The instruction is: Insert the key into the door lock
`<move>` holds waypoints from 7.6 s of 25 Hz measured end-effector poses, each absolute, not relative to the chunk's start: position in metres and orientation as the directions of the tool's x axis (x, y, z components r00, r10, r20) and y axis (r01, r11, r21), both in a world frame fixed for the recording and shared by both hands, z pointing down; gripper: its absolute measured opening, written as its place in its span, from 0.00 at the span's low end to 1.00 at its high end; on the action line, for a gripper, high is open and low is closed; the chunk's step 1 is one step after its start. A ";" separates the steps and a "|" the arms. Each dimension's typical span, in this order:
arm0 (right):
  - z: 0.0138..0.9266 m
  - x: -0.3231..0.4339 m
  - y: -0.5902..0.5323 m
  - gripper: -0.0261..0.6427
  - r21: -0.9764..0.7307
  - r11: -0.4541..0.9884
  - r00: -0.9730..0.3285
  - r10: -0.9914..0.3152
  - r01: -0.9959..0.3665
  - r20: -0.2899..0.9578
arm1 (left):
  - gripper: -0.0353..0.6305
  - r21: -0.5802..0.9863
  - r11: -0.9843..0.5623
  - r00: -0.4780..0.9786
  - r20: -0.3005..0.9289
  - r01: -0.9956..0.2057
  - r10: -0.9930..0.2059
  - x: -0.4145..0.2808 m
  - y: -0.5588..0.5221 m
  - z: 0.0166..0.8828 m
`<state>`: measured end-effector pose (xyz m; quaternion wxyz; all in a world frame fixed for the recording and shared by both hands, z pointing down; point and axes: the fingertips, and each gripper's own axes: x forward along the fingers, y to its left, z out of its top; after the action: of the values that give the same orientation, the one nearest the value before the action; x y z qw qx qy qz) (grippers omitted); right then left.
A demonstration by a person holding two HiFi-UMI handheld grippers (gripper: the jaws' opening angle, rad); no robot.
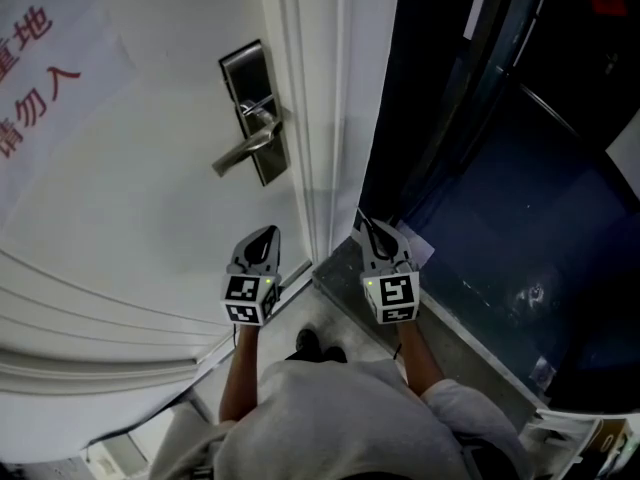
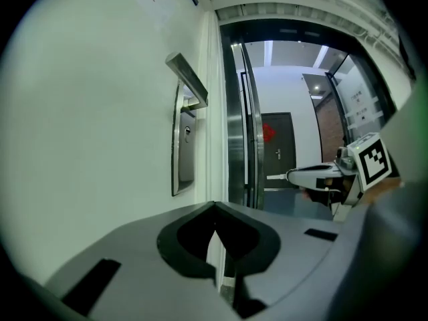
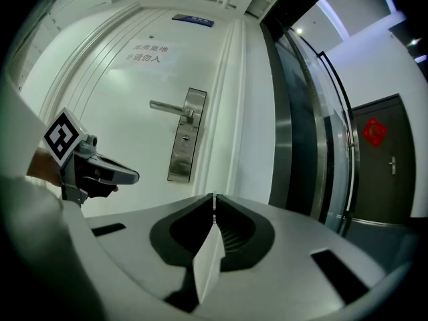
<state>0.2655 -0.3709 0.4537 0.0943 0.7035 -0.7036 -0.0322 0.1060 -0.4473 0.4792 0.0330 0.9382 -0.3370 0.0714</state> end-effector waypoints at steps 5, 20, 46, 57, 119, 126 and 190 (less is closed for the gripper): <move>0.450 0.255 -0.399 0.08 0.185 -0.006 0.021 -0.996 -0.983 0.083 | 0.08 0.028 -0.789 0.783 0.153 -0.614 -0.603 0.102 -0.471 0.482; 0.441 0.265 -0.436 0.08 0.215 0.024 -0.010 -0.998 -0.976 0.069 | 0.08 0.044 -0.769 0.766 0.138 -0.638 -0.628 0.108 -0.503 0.481; 0.404 0.182 -0.489 0.08 0.344 0.378 -0.398 -0.917 -0.859 0.016 | 0.08 0.028 -0.432 0.432 0.132 -0.901 -0.892 -0.009 -0.481 0.471; 0.368 0.180 -0.497 0.08 0.614 0.303 -0.399 -0.917 -0.729 -0.022 | 0.08 0.033 -0.466 0.466 0.125 -0.884 -0.876 0.003 -0.488 0.469; 0.376 0.140 -0.547 0.08 0.999 -0.001 -0.350 -0.937 -0.041 -0.015 | 0.08 0.061 -0.469 0.472 0.144 -0.881 -0.869 -0.006 -0.502 0.482; 0.376 0.139 -0.550 0.08 0.999 -0.002 -0.348 -0.937 -0.042 -0.017 | 0.08 0.063 -0.468 0.472 0.143 -0.882 -0.870 -0.007 -0.502 0.481; 0.424 0.221 -0.485 0.08 0.675 0.232 -0.237 -0.968 -0.700 0.086 | 0.08 0.041 -0.556 0.556 0.138 -0.830 -0.820 0.034 -0.507 0.472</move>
<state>0.2207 -0.4851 0.4237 0.2560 0.5620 -0.7419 -0.2613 0.0336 -0.5066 0.4718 0.0508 0.8805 -0.4685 0.0514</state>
